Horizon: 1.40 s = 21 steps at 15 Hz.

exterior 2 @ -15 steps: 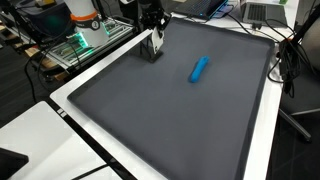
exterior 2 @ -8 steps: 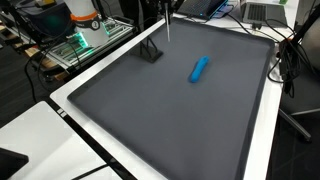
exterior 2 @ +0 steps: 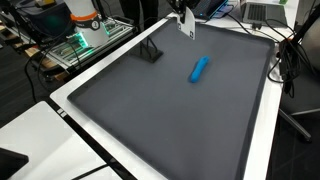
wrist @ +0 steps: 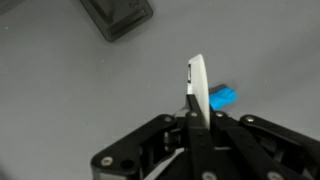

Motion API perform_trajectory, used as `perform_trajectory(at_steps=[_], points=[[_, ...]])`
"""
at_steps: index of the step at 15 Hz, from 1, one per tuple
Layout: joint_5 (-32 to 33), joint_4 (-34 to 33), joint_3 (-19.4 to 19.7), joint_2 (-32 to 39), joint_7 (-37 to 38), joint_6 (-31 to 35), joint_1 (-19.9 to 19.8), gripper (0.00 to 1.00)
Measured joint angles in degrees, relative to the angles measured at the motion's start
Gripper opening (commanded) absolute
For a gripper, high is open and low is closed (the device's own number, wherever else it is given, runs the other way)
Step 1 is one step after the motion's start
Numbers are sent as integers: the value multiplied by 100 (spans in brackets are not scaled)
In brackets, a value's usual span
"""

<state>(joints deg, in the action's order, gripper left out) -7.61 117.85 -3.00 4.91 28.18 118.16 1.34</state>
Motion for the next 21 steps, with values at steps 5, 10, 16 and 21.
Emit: perform_trajectory(at_steps=[5, 10, 16, 21], points=[[430, -723, 4, 649, -808, -396, 62, 4], [448, -839, 7, 740, -882, -448, 72, 4], [677, -864, 13, 777, -965, -461, 120, 1], [1490, -1056, 12, 1036, -1485, -432, 266, 1]])
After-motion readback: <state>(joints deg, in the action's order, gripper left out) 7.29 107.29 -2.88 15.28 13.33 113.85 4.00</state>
